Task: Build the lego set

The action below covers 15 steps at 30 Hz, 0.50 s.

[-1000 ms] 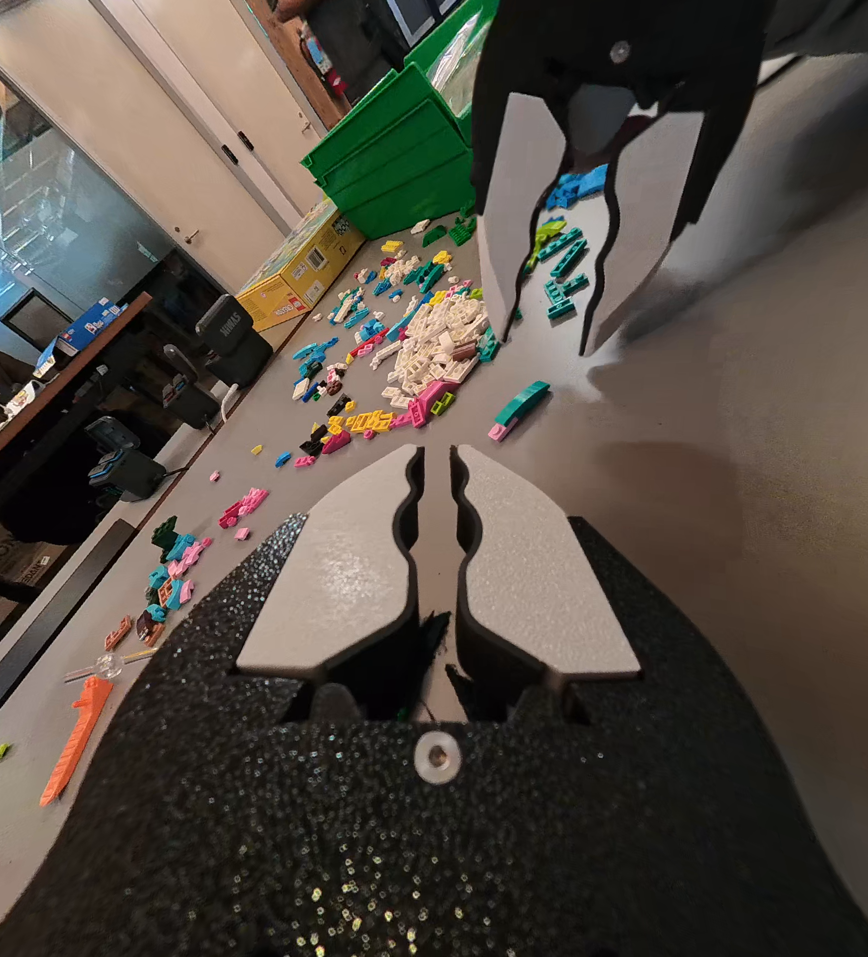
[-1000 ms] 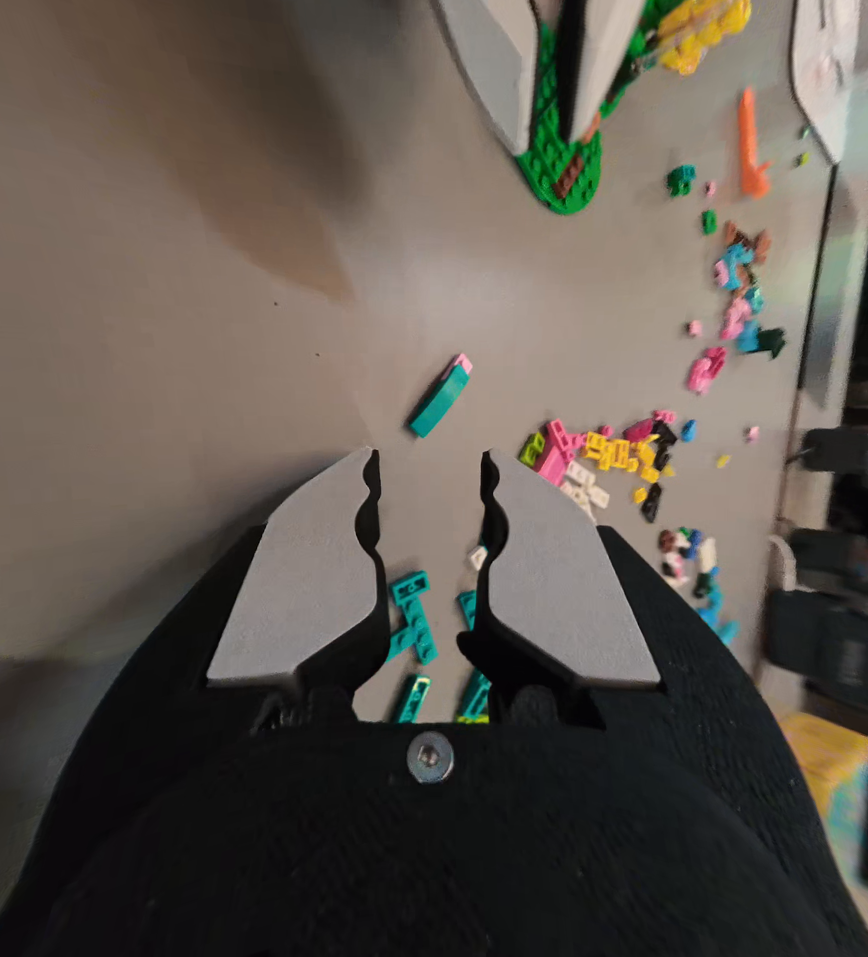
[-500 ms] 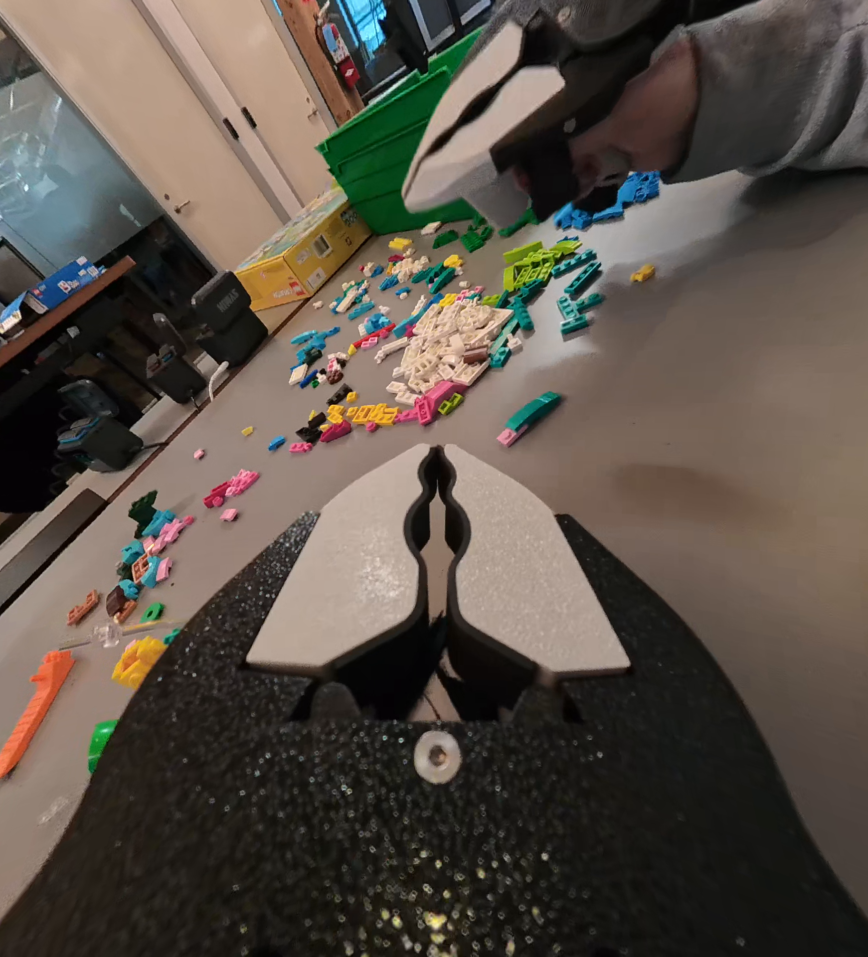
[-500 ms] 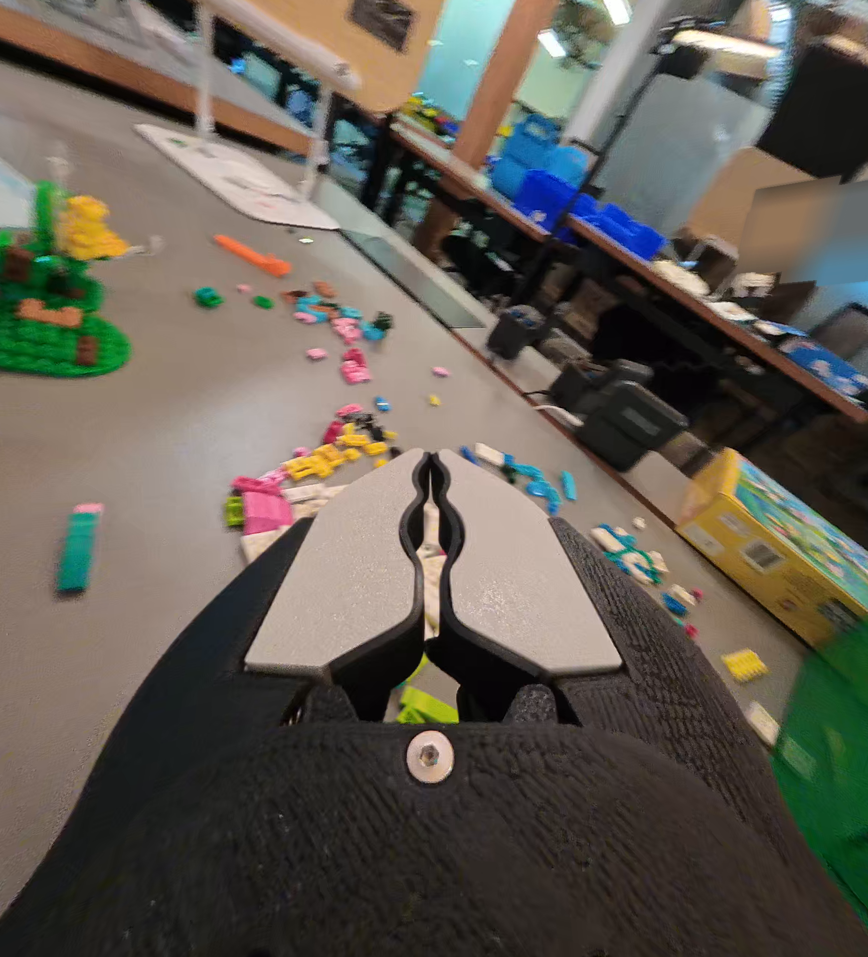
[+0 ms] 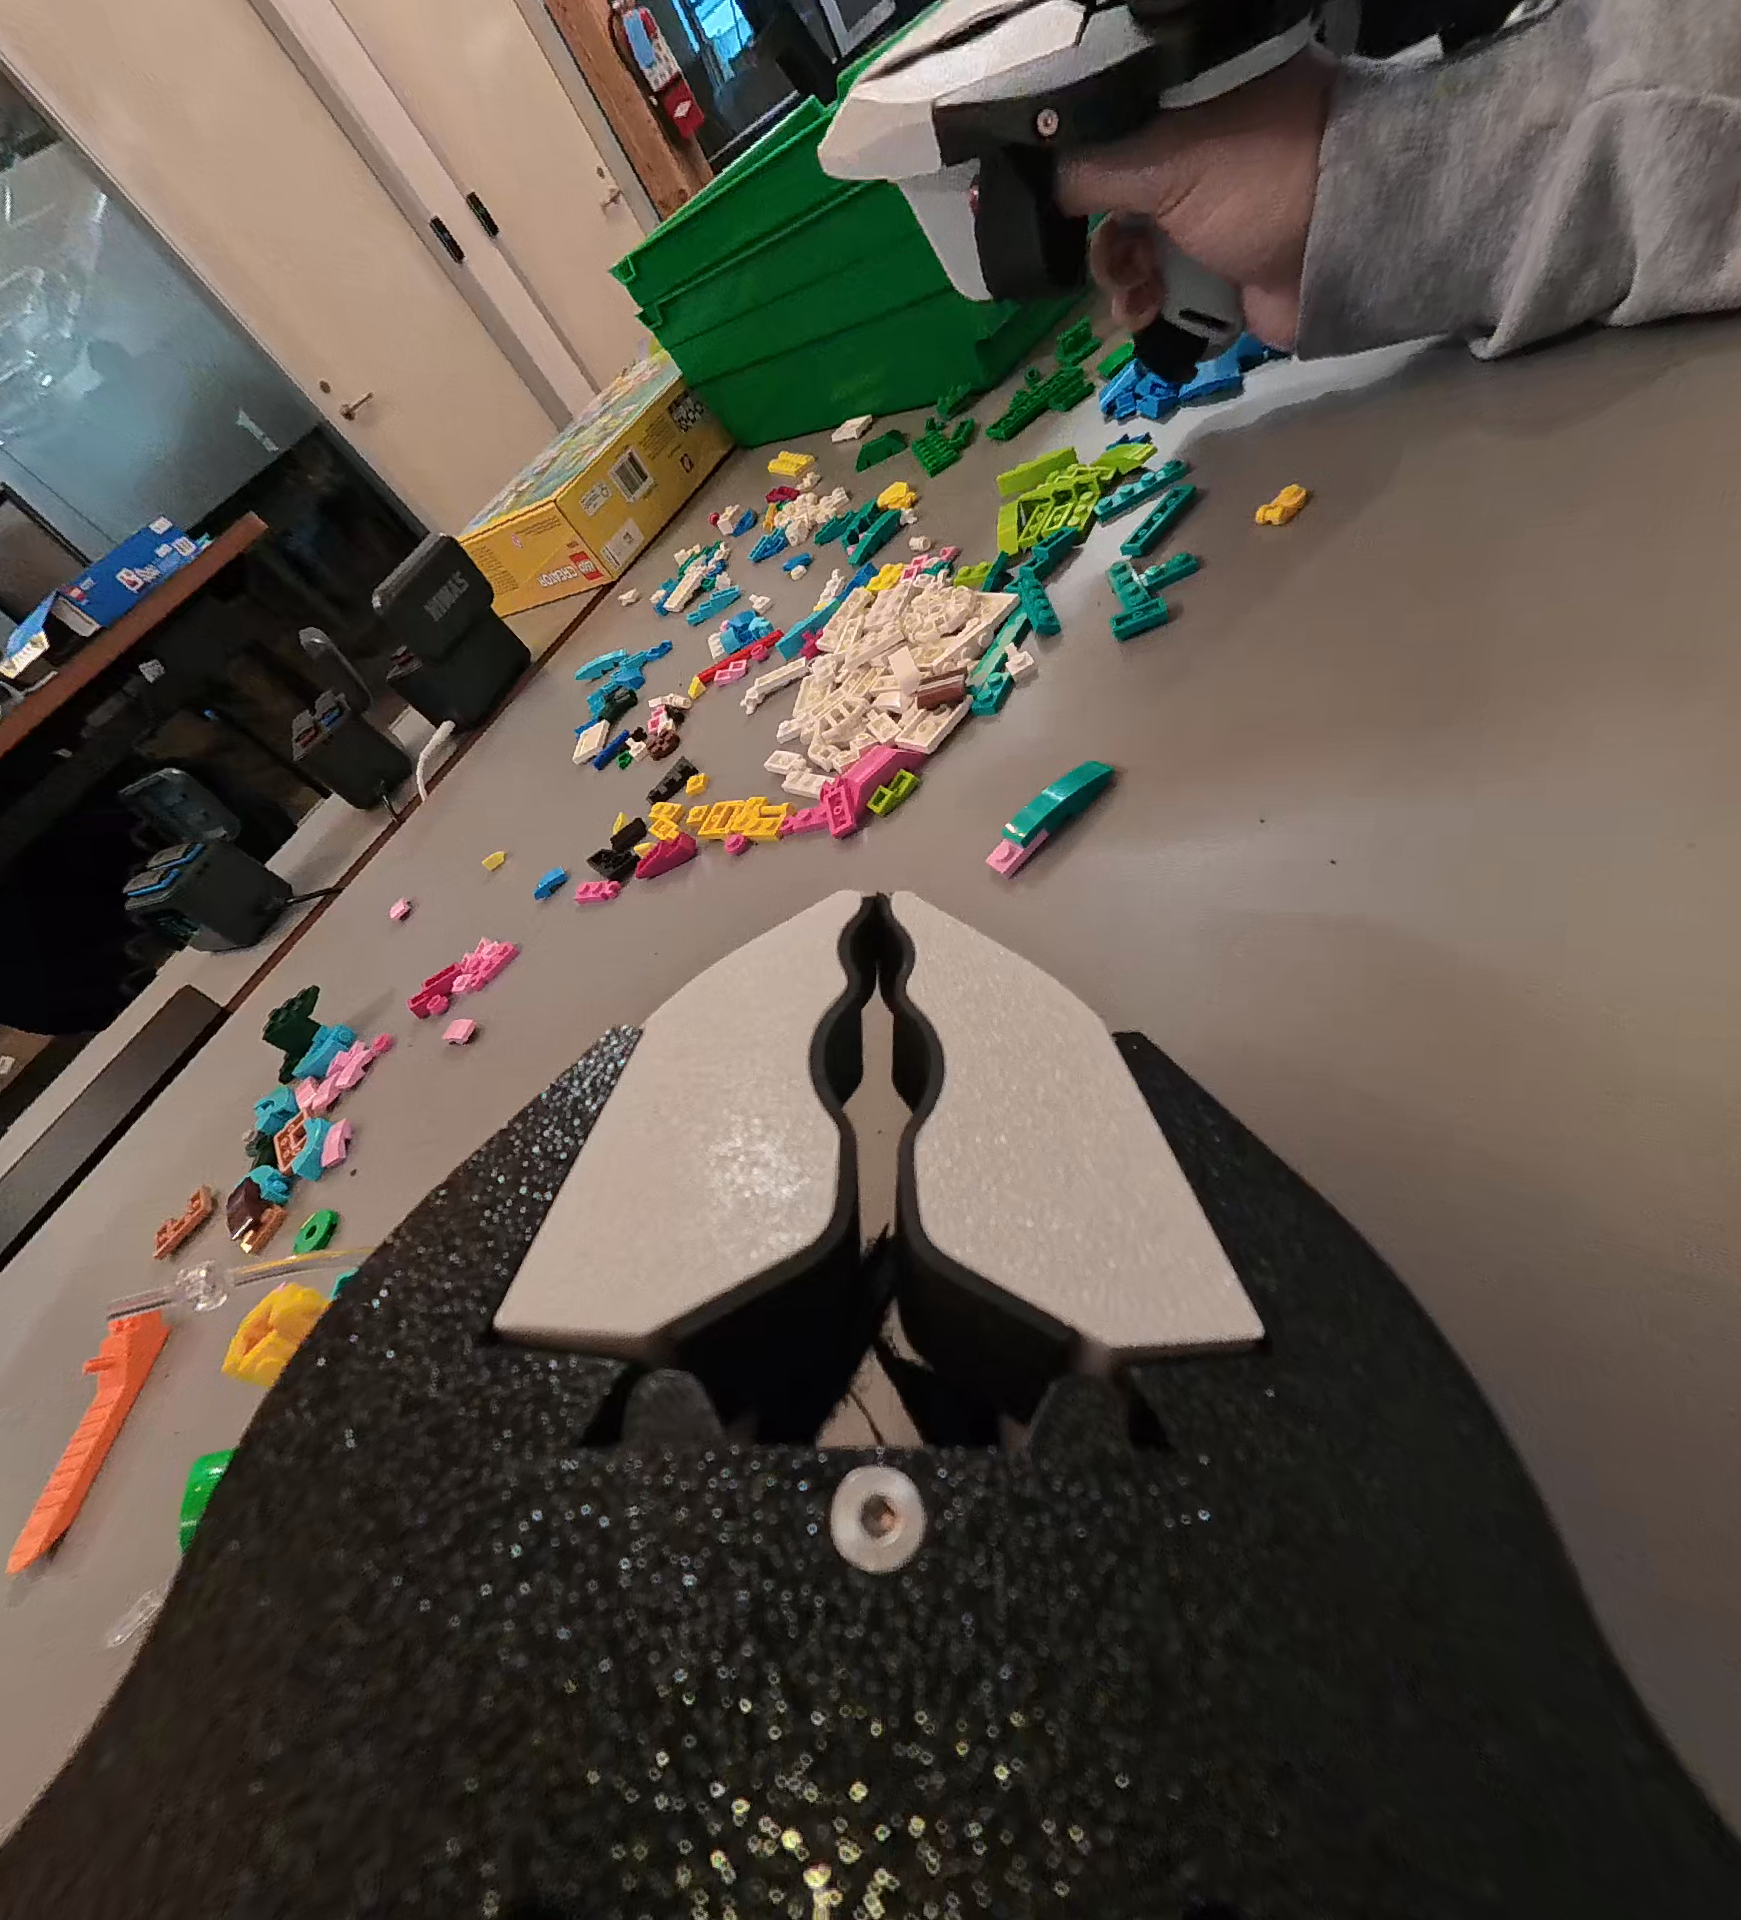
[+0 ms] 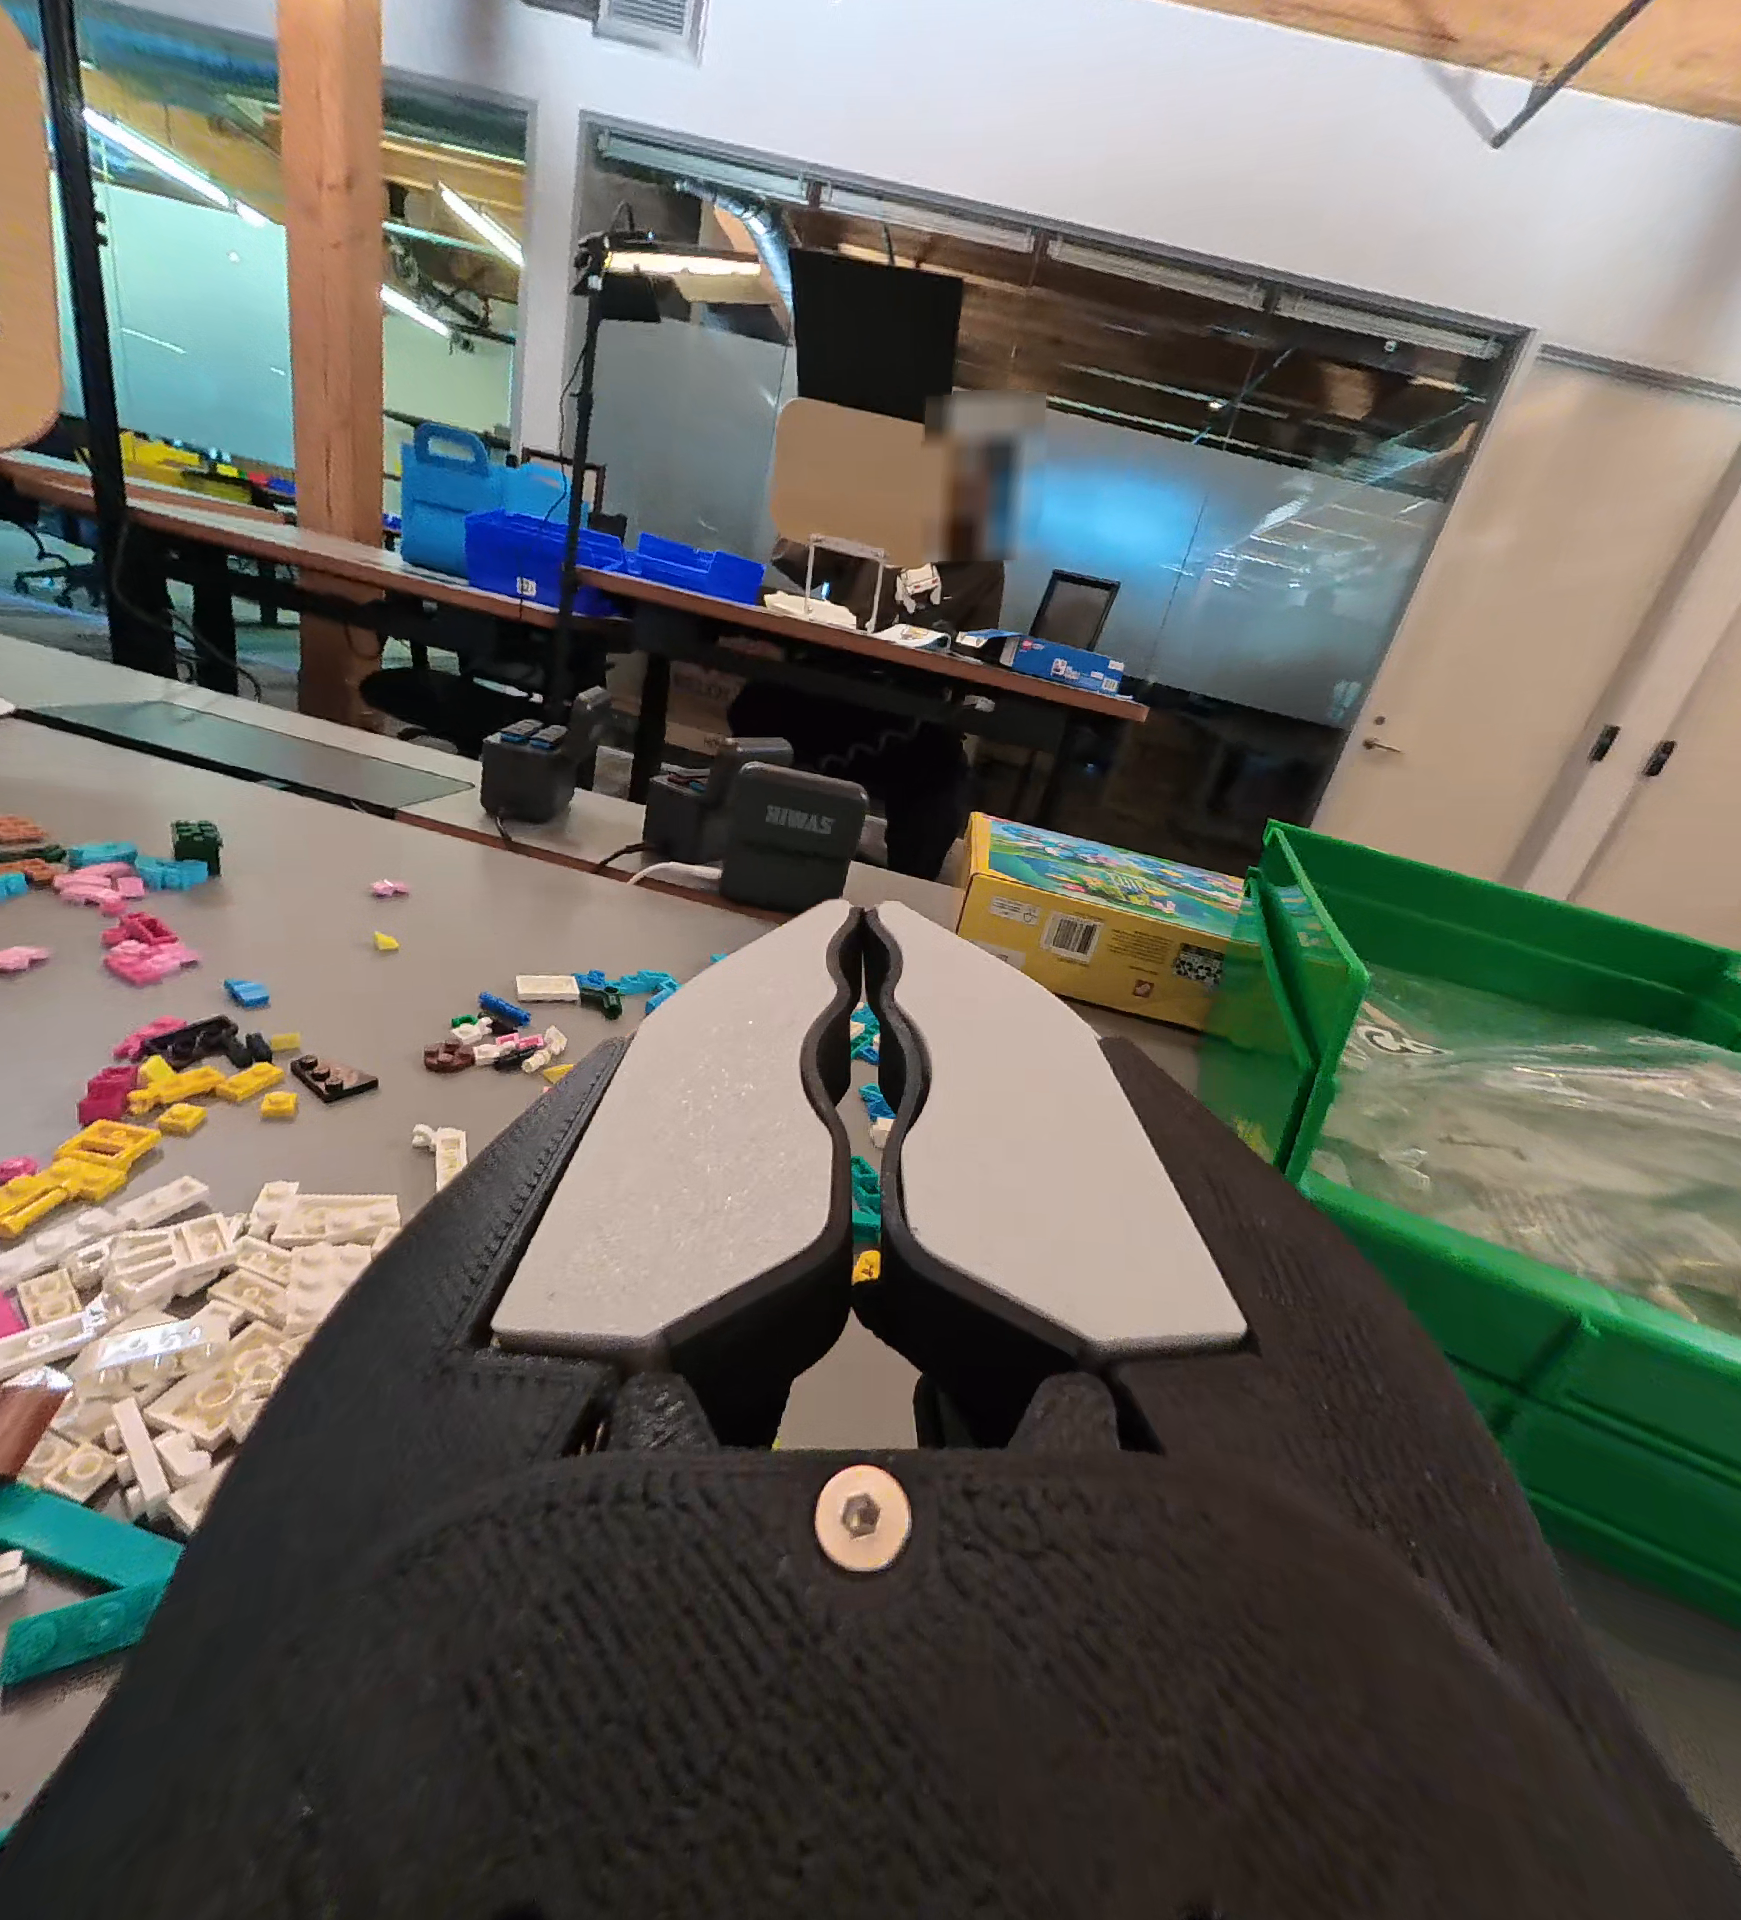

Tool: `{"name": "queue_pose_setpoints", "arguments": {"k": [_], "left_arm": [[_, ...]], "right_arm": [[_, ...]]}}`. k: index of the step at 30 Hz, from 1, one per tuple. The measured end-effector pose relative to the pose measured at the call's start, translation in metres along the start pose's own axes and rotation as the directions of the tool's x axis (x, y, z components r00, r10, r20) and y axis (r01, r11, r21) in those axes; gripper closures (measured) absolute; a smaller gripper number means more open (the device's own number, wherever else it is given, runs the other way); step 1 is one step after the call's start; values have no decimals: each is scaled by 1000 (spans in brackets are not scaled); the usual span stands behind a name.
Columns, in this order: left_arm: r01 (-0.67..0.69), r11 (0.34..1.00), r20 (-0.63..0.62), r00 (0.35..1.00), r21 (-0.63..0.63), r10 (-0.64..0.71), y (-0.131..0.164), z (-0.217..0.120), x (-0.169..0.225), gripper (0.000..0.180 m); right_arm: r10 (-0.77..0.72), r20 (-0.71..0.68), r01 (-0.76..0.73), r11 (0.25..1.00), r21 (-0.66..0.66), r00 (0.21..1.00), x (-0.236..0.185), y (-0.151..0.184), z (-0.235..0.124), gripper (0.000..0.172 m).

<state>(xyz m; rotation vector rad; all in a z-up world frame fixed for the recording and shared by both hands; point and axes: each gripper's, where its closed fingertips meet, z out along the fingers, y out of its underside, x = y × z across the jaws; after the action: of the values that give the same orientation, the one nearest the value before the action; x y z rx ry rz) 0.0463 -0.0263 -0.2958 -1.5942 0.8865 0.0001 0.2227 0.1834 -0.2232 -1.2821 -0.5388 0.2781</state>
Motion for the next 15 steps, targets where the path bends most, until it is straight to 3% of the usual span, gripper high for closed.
{"name": "queue_pose_setpoints", "arguments": {"k": [8,15], "left_arm": [[111,992,8,994,59,-112,-6,-7,-10,180],[89,995,5,996,44,-89,-5,-5,-7,180]], "right_arm": [[-26,0,26,1000,-14,1000,-1,5,1,172],[13,-7,-13,999,-36,1000,4,10,2,172]]}}
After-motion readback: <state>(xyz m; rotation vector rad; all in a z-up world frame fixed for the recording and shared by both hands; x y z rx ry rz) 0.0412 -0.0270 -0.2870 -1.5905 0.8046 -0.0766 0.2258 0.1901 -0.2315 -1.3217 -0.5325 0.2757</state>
